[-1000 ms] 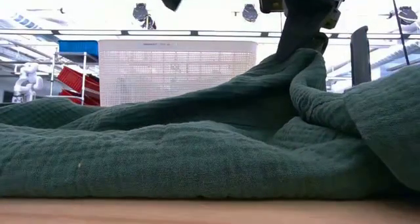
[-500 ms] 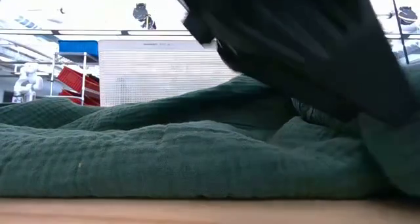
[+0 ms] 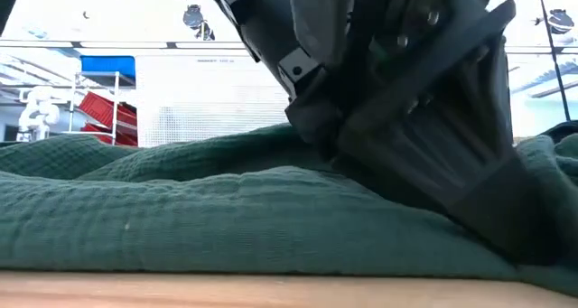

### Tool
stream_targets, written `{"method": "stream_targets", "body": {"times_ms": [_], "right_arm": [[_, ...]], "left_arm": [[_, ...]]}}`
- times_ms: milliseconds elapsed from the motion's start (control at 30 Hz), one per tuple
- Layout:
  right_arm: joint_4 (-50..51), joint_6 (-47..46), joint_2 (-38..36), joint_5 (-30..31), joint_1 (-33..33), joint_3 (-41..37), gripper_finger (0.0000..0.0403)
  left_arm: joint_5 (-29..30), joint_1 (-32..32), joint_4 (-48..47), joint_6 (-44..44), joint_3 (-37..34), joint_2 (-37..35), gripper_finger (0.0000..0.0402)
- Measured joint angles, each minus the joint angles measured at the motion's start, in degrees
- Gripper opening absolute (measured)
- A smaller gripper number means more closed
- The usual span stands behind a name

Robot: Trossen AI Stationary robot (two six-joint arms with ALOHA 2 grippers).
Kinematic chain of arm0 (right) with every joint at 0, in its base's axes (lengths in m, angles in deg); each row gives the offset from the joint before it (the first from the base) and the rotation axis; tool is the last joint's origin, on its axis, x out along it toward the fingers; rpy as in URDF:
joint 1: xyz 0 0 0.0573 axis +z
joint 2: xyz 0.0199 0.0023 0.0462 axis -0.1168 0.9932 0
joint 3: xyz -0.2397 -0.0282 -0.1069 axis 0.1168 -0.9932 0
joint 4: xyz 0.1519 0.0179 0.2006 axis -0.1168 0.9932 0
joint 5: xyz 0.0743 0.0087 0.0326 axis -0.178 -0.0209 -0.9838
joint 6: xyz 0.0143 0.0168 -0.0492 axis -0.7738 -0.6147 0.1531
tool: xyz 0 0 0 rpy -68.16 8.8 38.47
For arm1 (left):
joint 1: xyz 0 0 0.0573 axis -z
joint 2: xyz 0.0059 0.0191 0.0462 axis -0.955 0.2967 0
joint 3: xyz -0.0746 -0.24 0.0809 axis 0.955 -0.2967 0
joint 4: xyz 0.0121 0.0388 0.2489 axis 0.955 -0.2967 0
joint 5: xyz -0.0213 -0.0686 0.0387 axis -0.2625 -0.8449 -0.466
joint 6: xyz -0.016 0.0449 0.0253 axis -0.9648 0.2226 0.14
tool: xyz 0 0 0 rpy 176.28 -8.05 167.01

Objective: Fold laundry
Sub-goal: Fold the green shirt

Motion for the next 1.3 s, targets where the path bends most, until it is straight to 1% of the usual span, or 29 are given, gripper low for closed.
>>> {"method": "stream_targets", "body": {"times_ms": [67,100,133,167,200,367,600,700,767,833,900,967,1033,1100,1167,1233,1300], "right_arm": [[-0.16,0.44,0.34,0.02,0.00,0.00,0.0119],[-0.21,0.81,0.65,0.01,0.09,0.00,0.0095],[0.00,1.03,1.10,-0.05,0.24,0.00,0.0067],[0.12,1.53,1.50,-0.05,0.27,0.00,0.0037],[0.17,2.29,1.88,-0.13,0.28,0.00,0.0018],[0.00,2.21,2.25,-0.28,0.31,-0.02,0.0002],[-0.49,1.99,-2.46,1.28,0.28,-0.02,0.0000],[-5.64,1.99,-4.50,2.81,0.28,-0.02,0.0000],[-10.73,2.45,-4.87,3.14,0.28,-0.02,0.0000],[-14.93,2.57,-4.49,3.12,-0.11,-0.02,0.0000],[-18.85,2.57,-3.46,3.06,-0.63,0.00,0.0000],[-22.11,2.14,-1.71,3.07,-1.19,0.00,0.0000],[-25.83,1.37,0.45,3.04,-1.95,-0.02,0.0000],[-29.85,0.71,2.72,2.55,-2.66,-0.02,0.0000],[-33.37,0.55,5.42,0.48,-3.78,-0.02,0.0000],[-36.35,0.44,8.46,-1.93,-4.84,-0.02,0.0000],[-40.33,-0.06,11.68,-4.16,-5.74,-0.02,0.0000]], "left_arm": [[2.07,0.57,0.51,0.15,-0.02,0.10,0.0071],[3.17,0.99,0.86,0.91,-0.06,0.15,0.0042],[4.40,1.43,1.02,1.65,-0.09,0.19,0.0023],[5.75,1.88,1.18,2.41,-0.13,0.19,0.0015],[7.26,2.31,1.23,2.97,-0.13,0.15,0.0015],[13.61,4.17,-1.11,6.58,-0.42,-2.13,0.0006],[20.94,6.88,-3.05,9.14,-0.38,-12.27,0.0003],[24.93,8.43,-5.14,8.93,-0.37,-17.30,0.0002],[29.87,9.58,-7.87,7.94,-0.25,-20.43,0.0002],[34.21,10.77,-13.13,4.92,-0.22,-23.24,0.0002],[35.86,11.99,-19.84,-0.70,-0.22,-25.85,0.0002],[36.55,13.15,-28.73,-7.75,-0.22,-27.95,0.0002],[37.55,14.62,-40.18,-16.41,-0.22,-29.55,0.0002],[37.52,16.03,-50.78,-26.28,-0.73,-30.28,0.0002],[36.99,17.57,-58.99,-35.53,-2.01,-30.62,0.0002],[34.74,18.87,-62.39,-41.79,-4.20,-30.72,0.0002],[32.05,20.08,-62.66,-46.38,-7.27,-30.73,0.0002]]}}
